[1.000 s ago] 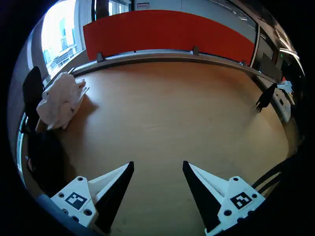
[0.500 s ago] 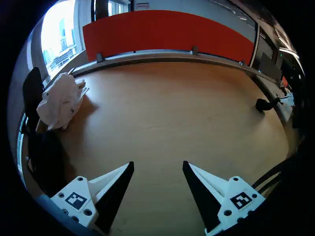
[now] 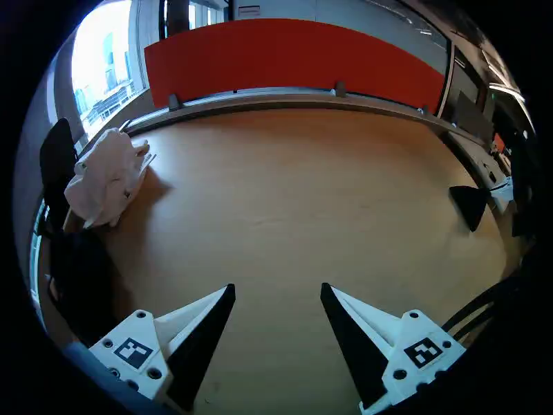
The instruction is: Fold towel
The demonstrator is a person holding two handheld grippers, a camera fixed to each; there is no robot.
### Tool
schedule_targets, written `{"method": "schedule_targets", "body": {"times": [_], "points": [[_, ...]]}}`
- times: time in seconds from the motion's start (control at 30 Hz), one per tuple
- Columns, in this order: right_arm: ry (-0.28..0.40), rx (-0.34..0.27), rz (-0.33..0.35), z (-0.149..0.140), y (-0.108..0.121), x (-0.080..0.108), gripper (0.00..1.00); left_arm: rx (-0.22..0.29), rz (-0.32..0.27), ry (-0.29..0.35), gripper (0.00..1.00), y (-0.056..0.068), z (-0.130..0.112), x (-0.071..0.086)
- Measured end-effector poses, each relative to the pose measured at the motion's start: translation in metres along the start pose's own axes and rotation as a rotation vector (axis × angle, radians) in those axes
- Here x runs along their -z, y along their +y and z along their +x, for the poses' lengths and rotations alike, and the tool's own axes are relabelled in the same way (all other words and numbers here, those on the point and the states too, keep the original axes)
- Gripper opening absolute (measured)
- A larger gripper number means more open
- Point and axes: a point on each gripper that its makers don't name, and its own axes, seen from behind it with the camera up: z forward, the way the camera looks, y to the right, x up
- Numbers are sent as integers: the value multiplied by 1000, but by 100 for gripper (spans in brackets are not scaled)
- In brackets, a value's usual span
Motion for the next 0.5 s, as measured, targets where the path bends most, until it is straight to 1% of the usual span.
{"method": "schedule_targets", "body": {"times": [0.27, 0.5], "points": [[-14, 5, -15, -5, 2, -1, 4, 0, 4, 1, 91, -3, -2, 3], [-30, -6, -35, -11, 7, -1, 4, -1, 5, 1, 92, -4, -3, 4]]}}
